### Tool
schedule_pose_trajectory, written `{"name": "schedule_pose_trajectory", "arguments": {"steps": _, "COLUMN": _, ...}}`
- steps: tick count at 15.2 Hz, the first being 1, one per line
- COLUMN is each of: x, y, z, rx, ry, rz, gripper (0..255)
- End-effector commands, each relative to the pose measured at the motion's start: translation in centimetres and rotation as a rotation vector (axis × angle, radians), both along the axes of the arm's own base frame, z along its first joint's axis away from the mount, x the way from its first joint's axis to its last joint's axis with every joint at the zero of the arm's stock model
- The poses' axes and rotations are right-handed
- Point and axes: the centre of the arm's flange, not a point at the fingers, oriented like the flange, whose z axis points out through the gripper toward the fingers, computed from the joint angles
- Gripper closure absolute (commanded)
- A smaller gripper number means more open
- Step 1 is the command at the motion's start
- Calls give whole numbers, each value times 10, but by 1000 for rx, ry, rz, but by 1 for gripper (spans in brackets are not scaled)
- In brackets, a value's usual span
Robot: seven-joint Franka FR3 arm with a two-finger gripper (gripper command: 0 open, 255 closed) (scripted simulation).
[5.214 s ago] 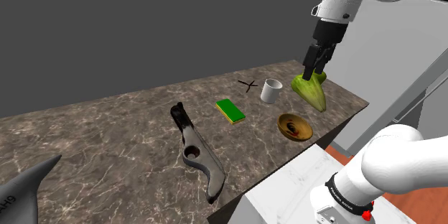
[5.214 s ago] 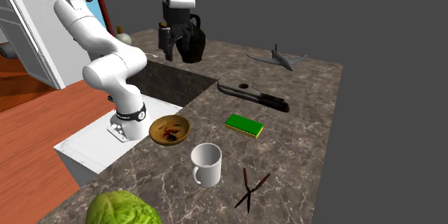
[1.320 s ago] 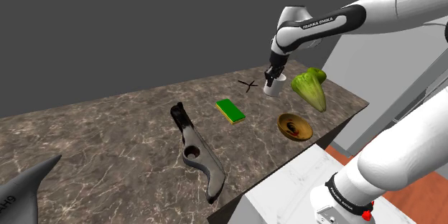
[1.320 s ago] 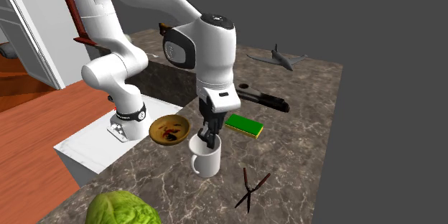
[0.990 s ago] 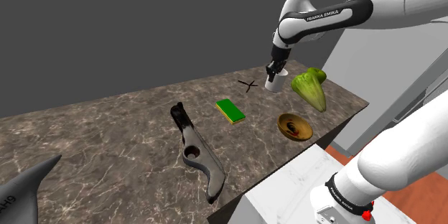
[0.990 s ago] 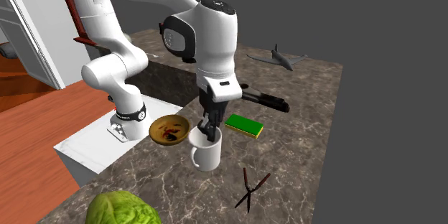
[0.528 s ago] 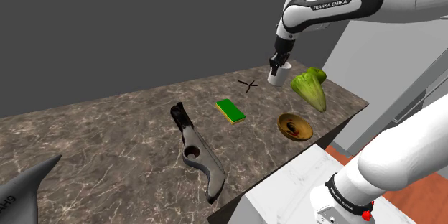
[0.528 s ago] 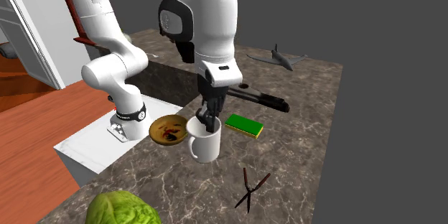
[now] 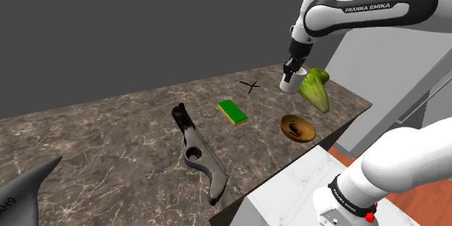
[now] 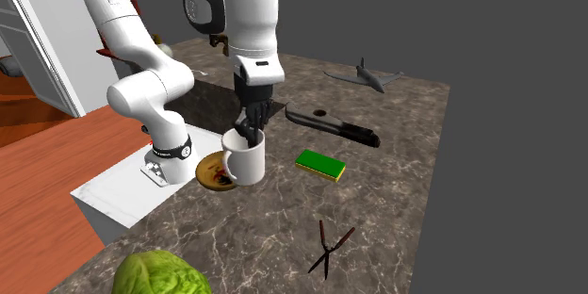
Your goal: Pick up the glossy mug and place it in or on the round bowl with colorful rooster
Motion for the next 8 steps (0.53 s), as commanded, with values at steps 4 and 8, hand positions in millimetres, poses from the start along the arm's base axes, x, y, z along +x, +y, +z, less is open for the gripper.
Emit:
{"name": "schedule_pose_trajectory", "arguments": {"steps": 4, "x": -62, "y": 20, "z": 5, "rx": 0, "ry": 0, "rz": 0, "gripper": 255}}
{"name": "schedule_pose_trajectory", "arguments": {"steps": 8, "x": -112, "y": 37, "z": 10, "rx": 0, "ry": 0, "rz": 0, "gripper": 255}}
